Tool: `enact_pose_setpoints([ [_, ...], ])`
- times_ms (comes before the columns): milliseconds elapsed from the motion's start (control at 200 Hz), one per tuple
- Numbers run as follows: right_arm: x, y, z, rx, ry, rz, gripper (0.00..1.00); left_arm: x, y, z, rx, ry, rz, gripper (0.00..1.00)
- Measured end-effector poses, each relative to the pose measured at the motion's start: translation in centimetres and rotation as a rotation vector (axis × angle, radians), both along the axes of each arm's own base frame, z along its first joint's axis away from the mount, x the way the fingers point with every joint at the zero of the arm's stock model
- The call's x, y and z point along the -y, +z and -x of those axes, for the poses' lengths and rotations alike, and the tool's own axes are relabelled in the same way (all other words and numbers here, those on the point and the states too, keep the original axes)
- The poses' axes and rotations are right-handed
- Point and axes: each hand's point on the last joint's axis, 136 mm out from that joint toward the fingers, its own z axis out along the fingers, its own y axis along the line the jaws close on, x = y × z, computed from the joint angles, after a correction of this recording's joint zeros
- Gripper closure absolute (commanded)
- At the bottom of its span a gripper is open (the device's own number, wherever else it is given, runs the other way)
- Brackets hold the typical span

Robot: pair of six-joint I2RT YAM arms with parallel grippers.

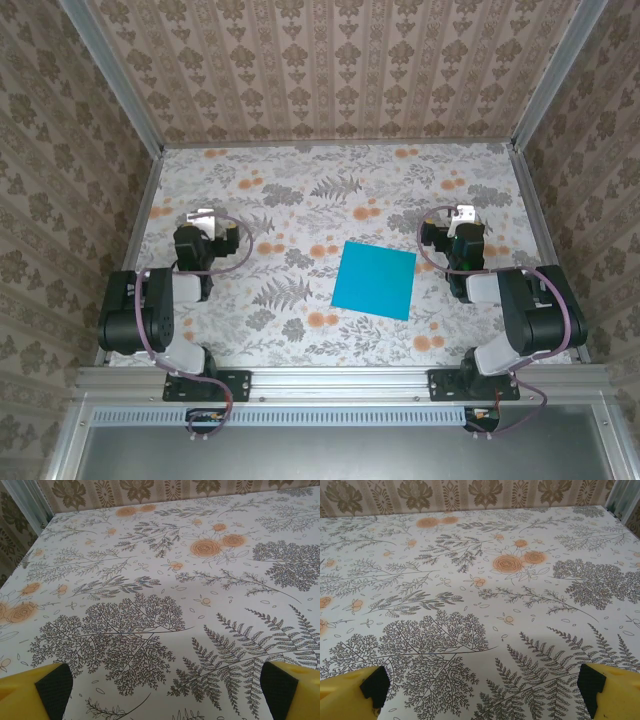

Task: Fold a paper plane with a square sheet of paper (fold left side to right side)
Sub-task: Pick up the square sheet of paper from the center of the table.

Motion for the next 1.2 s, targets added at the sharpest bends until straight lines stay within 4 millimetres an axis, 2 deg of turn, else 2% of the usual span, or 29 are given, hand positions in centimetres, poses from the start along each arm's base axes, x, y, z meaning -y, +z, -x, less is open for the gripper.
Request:
enact_pose_setpoints([
  [785,0.0,0.0,0.0,0.000,-0.002,0.000,0.00,-0.1,0.0,0.0,0.000,0.004,-0.002,0.00],
  [910,0.4,0.1,0.3,-0.027,-0.027,0.003,0.00,-0.4,1.5,0.6,0.012,0.026,-0.011,0.00],
  [985,0.7,1.6,0.6,-0.041,-0.047,-0.009,0.00,-0.4,4.2,1.2,0.050,0.035,-0.007,0.00],
  [1115,0.7,7.9,0.7,0.044,-0.069,-0.072,0.00,0.2,9.9,1.4,0.083,0.051,0.068,0.00],
  [1200,0.5,11.6,1.1,0.081,-0.078,-0.144,0.00,0.9,12.7,1.1,0.058,0.057,0.167,0.00],
])
